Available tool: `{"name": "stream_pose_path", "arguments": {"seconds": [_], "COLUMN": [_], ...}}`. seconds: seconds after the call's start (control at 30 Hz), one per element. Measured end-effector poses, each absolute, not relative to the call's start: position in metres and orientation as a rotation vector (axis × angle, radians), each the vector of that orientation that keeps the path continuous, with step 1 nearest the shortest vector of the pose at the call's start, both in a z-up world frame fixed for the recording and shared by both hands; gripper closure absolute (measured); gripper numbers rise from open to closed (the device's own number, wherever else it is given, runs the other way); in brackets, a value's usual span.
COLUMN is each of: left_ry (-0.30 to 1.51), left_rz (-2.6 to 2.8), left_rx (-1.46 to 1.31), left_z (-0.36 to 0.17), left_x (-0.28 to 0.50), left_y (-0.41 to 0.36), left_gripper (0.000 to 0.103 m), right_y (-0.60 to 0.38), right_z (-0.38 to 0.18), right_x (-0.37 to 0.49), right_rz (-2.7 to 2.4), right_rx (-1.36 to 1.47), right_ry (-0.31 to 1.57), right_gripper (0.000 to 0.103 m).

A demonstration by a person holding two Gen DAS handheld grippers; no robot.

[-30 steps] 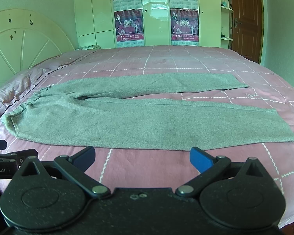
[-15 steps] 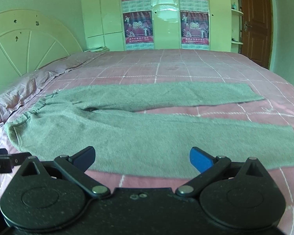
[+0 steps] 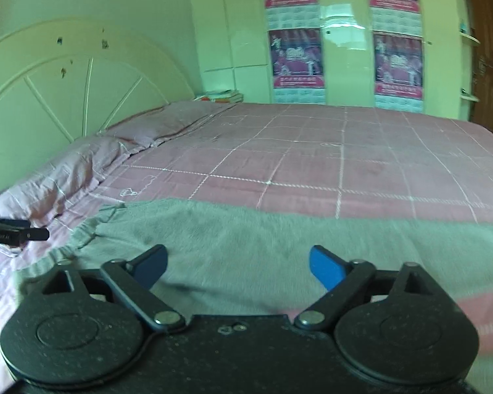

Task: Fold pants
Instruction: 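Grasp the pant leg hems with the left and right grippers, then lift the hems and fold them over onto the waistband with both grippers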

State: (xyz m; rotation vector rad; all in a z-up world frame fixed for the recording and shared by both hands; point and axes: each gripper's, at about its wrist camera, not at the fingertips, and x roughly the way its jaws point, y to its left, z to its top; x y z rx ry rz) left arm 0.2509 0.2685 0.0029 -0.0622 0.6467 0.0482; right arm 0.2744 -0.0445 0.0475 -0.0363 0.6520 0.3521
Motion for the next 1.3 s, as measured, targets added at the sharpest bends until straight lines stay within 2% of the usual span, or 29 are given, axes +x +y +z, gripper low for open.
{"name": "stream_pose_path", "arguments": {"seconds": [0.03,0.1,0.13,0.33,0.37,0.5,0.63,0.67,0.73,0.8,0.83,0.87,0.9,0.93,0.97,1.03,1.07,1.3], "left_ry": [0.661,0.712,0.727,0.777,0.779,0.767,0.776,0.782,0.795,0.804,0.802,0.795,0.787,0.772,0.761,0.712,0.677,0.39], "left_rz": [0.041,0.013,-0.002,-0.018,-0.023,-0.1,-0.173,-0.189,-0.255,-0.26,-0.266,-0.273,-0.275,-0.281,-0.282,-0.284,-0.288,-0.339], "left_rx": [-0.042,-0.022,-0.02,-0.021,-0.04,-0.121,-0.128,-0.133,-0.162,-0.13,-0.125,-0.134,-0.129,-0.129,-0.146,-0.126,-0.11,0.082], "left_z": [-0.004,-0.02,-0.028,-0.071,-0.078,-0.092,-0.099,-0.099,-0.097,-0.1,-0.102,-0.103,-0.103,-0.104,-0.104,-0.099,-0.093,-0.028], "left_x": [0.274,0.317,0.335,0.413,0.421,0.439,0.45,0.452,0.452,0.454,0.456,0.457,0.457,0.455,0.454,0.447,0.439,0.353], "left_y": [0.28,0.302,0.31,0.336,0.34,0.354,0.36,0.361,0.361,0.356,0.355,0.354,0.353,0.353,0.356,0.357,0.356,0.353], "left_gripper": [0.009,0.017,0.017,0.017,0.017,0.017,0.018,0.02,0.037,0.038,0.047,0.05,0.055,0.061,0.063,0.078,0.081,0.082], "right_y": [-0.041,-0.038,-0.037,-0.027,-0.022,-0.012,-0.007,-0.01,-0.012,-0.007,-0.005,-0.003,0.001,0.004,0.006,0.007,0.006,-0.007], "right_z": [0.042,0.03,0.023,-0.024,-0.032,-0.058,-0.08,-0.082,-0.081,-0.083,-0.084,-0.084,-0.083,-0.081,-0.079,-0.066,-0.055,0.037], "right_x": [0.297,0.334,0.352,0.431,0.442,0.472,0.493,0.496,0.5,0.497,0.498,0.499,0.498,0.498,0.499,0.493,0.485,0.377], "right_rz": [0.365,0.391,0.41,0.467,0.483,0.541,0.609,0.638,0.689,0.715,0.724,0.729,0.718,0.691,0.678,0.656,0.654,0.703], "right_rx": [-0.051,-0.061,-0.067,-0.186,-0.218,-0.324,-0.422,-0.424,-0.413,-0.484,-0.484,-0.472,-0.47,-0.484,-0.481,-0.469,-0.462,-0.595], "right_ry": [0.666,0.692,0.701,0.766,0.779,0.809,0.862,0.868,0.906,0.9,0.913,0.927,0.933,0.933,0.938,0.914,0.888,0.674], "right_gripper": [0.03,0.032,0.036,0.043,0.048,0.056,0.06,0.059,0.06,0.061,0.074,0.081,0.094,0.103,0.103,0.103,0.103,0.103]}}
